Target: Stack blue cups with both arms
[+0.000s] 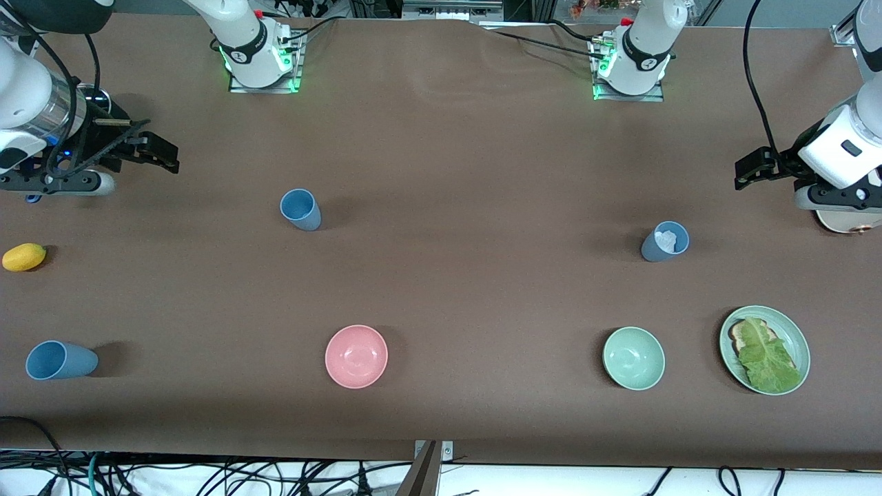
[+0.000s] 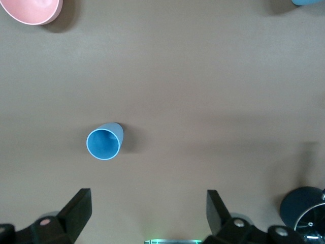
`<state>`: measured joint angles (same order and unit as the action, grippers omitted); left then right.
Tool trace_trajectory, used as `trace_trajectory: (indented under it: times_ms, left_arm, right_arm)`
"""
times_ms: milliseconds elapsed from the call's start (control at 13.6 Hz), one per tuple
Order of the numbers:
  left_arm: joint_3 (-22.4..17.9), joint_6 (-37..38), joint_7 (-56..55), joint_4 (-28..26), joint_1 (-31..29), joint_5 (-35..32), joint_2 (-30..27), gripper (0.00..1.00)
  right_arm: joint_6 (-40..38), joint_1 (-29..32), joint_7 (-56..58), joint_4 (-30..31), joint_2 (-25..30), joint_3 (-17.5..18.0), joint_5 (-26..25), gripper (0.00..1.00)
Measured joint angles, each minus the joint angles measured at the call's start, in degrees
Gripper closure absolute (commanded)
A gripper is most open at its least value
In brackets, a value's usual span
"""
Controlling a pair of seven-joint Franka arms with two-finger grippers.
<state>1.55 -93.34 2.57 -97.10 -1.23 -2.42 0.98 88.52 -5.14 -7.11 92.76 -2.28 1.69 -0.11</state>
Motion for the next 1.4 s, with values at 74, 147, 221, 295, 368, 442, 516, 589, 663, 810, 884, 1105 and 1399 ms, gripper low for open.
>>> trace_trajectory:
  times_ms: [74,147,221,295,368,442,516,589,663,810,884,1105,1399]
  left_arm:
    - [0.0,0.2,0.0,0.0,0.1,0.0,0.0,0.0]
    - [0.1,0.6,0.0,0.0,0.3,0.0,0.3,0.0]
    - [0.2,1.3,-0.1,-0.1,0.5,0.0,0.8,0.0]
    - [0.3,2.1,-0.2,-0.1,0.5,0.0,1.7,0.0]
    - [0.3,2.6,-0.2,-0.2,0.5,0.0,2.9,0.0]
    - [0.3,2.8,-0.2,-0.3,0.5,-0.1,4.3,0.0]
    - [0.2,2.8,-0.1,-0.4,0.4,-0.4,5.9,0.0]
    - [0.2,2.8,-0.1,-0.4,0.2,-0.9,7.6,0.0]
    - [0.1,2.2,-0.1,-0.5,-0.1,-1.1,9.4,0.0]
    - [0.1,0.2,0.2,-0.7,-1.0,-1.2,12.8,0.0]
    - [0.1,-1.1,0.3,-1.0,-1.8,-1.2,14.6,0.0]
    - [0.0,-8.3,3.7,-3.9,-4.5,-1.2,19.0,0.0]
    - [0.2,-20.8,5.2,-12.6,-5.1,-1.2,20.0,0.01]
  right_arm:
    - [0.0,0.0,0.0,0.0,0.0,0.0,0.0,0.0]
    - [0.0,0.0,0.0,0.0,0.0,0.0,0.0,0.0]
    - [0.0,0.0,0.0,0.0,0.0,0.0,0.0,0.0]
    - [0.0,0.0,0.0,0.0,0.0,0.0,0.0,0.0]
    - [0.0,0.0,0.0,0.0,0.0,0.0,0.0,0.0]
    - [0.0,0.0,0.0,0.0,0.0,0.0,0.0,0.0]
    - [0.0,0.0,0.0,0.0,0.0,0.0,0.0,0.0]
    - [0.0,0.0,0.0,-0.1,0.0,0.0,0.0,0.0]
    - [0.0,0.0,0.0,-0.1,0.0,0.0,0.0,0.0]
    - [0.0,0.0,0.0,-0.1,-0.1,0.0,0.0,0.0]
    - [0.0,-0.1,0.0,-0.1,-0.1,0.0,0.0,0.0]
    - [0.0,-0.1,0.0,-0.1,-0.1,0.0,0.0,0.0]
    - [0.0,-0.1,0.0,-0.1,-0.1,0.0,0.0,0.0]
